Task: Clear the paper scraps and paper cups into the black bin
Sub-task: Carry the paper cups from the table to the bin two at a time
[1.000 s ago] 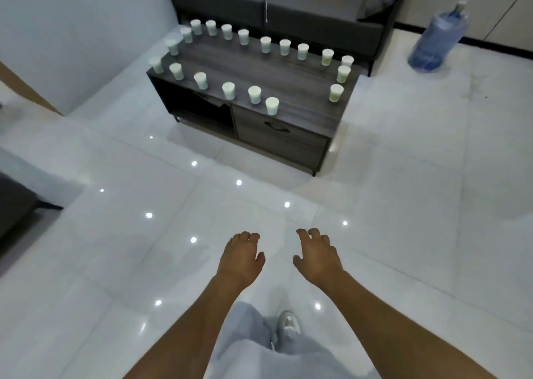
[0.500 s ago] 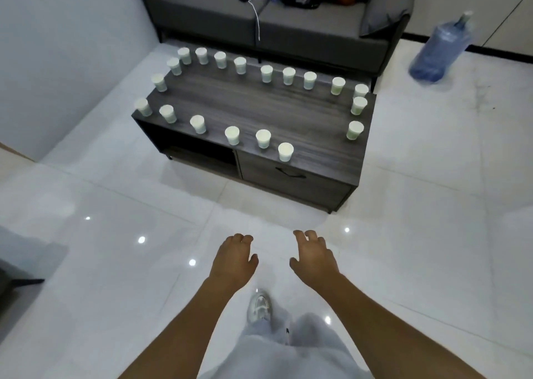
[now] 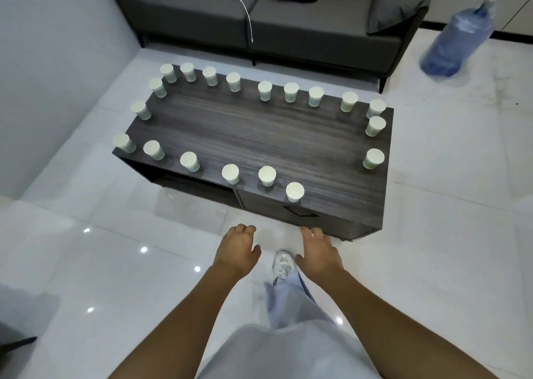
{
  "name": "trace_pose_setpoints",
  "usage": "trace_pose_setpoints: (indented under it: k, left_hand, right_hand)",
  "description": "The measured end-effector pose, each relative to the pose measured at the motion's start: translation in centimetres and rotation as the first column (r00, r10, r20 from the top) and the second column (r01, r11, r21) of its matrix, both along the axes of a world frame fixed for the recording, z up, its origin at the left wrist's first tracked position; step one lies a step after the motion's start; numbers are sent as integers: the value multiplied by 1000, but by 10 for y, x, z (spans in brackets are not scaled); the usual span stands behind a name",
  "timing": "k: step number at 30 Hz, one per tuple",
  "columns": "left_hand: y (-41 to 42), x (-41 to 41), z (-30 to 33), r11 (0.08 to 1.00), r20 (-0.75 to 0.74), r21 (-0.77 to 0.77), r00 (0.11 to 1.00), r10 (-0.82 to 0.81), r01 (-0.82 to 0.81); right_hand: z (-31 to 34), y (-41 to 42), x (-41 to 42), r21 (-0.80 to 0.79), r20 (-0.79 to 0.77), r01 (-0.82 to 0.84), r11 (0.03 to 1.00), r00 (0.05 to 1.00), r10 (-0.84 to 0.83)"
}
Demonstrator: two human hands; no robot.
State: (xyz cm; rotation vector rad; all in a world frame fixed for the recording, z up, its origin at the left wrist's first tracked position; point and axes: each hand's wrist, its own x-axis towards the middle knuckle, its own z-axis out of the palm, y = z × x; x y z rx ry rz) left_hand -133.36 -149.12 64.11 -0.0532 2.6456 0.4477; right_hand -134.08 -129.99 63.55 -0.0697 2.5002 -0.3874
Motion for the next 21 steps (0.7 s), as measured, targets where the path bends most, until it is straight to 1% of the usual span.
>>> trace_pose_setpoints:
  k: [4, 7, 12, 18, 21]
  left_hand:
    - [0, -72, -8, 1000, 51, -14, 999, -12, 12]
    - [0, -118, -14, 999, 81, -12, 996, -39, 40]
    - [0, -181, -31, 996, 142, -14, 986, -89, 92]
    - [-3, -248, -78, 973, 181, -49, 960, -214, 226]
    - [-3, -275, -113, 963, 165, -64, 954, -250, 263]
  right_hand:
    - [-10, 1, -69, 26, 74, 40, 999, 996, -42]
    - [-16, 3, -112, 38, 95, 85, 996, 992, -89]
    - [-32, -1, -157, 38, 151, 162, 986, 974, -166]
    - [-75, -10, -198, 66, 186, 283, 957, 939, -290]
    - [-107, -16, -218, 65, 203, 328, 943, 920, -334]
